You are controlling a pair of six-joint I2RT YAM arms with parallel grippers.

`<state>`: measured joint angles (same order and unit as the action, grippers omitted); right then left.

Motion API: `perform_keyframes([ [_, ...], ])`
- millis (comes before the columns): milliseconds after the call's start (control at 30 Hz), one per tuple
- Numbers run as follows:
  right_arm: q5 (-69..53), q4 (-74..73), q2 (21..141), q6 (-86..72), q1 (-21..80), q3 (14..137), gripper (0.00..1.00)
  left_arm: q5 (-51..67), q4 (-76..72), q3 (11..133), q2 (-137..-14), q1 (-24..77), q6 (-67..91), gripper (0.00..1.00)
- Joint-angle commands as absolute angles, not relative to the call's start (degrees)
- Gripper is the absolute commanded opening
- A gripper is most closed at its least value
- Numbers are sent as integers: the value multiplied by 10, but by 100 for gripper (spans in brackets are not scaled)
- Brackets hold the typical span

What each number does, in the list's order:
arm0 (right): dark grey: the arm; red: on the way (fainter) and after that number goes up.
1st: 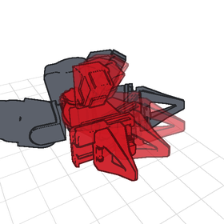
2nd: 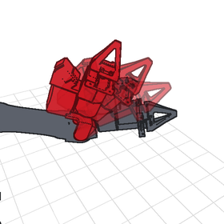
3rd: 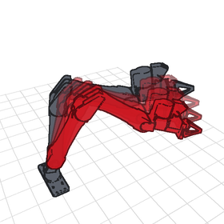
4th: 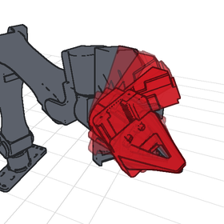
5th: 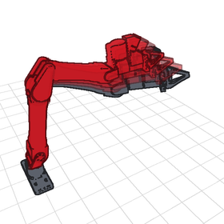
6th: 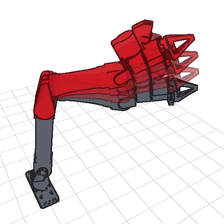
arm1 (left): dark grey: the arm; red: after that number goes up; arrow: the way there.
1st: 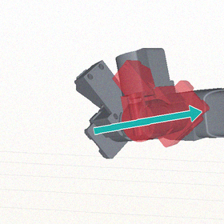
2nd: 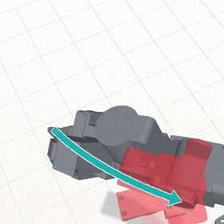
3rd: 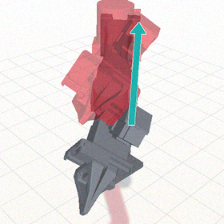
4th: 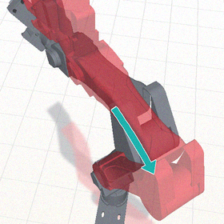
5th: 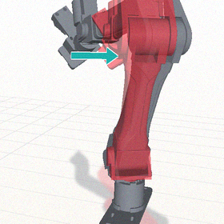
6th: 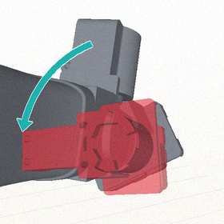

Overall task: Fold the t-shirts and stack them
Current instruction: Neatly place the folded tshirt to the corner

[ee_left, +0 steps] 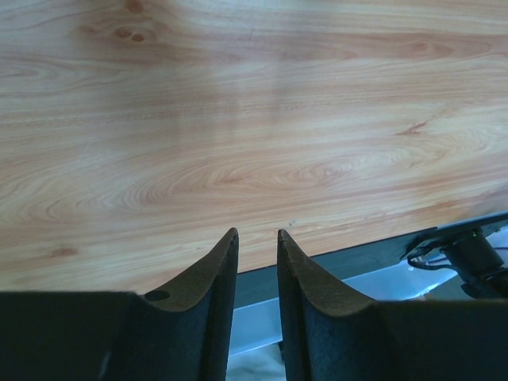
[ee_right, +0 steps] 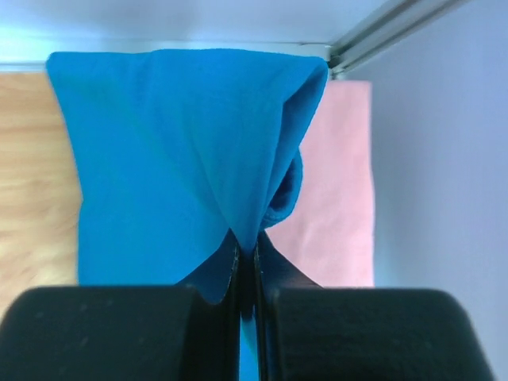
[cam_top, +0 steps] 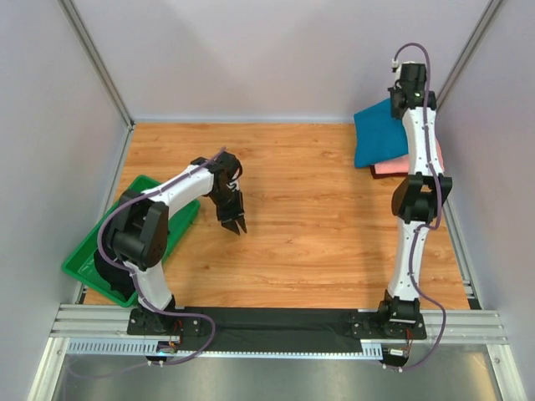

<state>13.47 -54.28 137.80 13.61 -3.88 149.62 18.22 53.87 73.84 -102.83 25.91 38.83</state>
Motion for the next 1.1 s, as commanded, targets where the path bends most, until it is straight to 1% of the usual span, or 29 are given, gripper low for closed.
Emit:
perform_keyframes([
  [0,116,-469,1416,148,-101,1529,0,194,585,790,-1043,264,395,33],
  [67,107,-443,1428,153,-125,1538,4,184,613,815,-1058,265,390,33],
  [100,112,-388,1440,152,-131,1535,10,179,618,821,-1063,268,390,33],
  [133,113,-356,1453,142,-147,1532,26,178,621,825,-1068,269,391,33],
  [167,117,-336,1468,137,-152,1548,68,178,629,833,-1071,270,392,33],
  [200,138,-299,1477,134,-156,1545,73,177,634,838,-1073,272,394,33],
  [233,129,-290,1482,117,-165,1539,75,170,643,851,-1077,272,394,33],
  [333,129,-300,1469,102,-164,1522,78,163,653,873,-1075,276,396,34],
  [400,127,-309,1448,96,-152,1479,82,163,654,881,-1073,278,397,34],
  [433,127,-316,1423,91,-148,1467,84,163,654,894,-1073,278,397,34],
  [533,133,-333,1362,53,-137,1405,87,163,662,928,-1068,278,388,34],
  [633,157,-391,1342,4,-135,1412,87,162,664,957,-1056,278,373,34],
  [667,154,-435,1333,-34,-137,1415,87,163,663,960,-1054,278,364,34],
  [700,142,-452,1327,-83,-139,1413,87,165,662,962,-1049,278,360,34],
  [767,109,-470,1307,-130,-147,1370,84,169,655,955,-1042,278,358,34],
  [833,87,-461,1272,-189,-153,1304,82,185,636,934,-1029,278,359,34],
  [967,18,-437,1243,-299,-171,1236,77,201,617,903,-1008,278,366,34],
  [1067,-9,-401,1220,-387,-189,1174,69,197,608,884,-997,278,365,34],
])
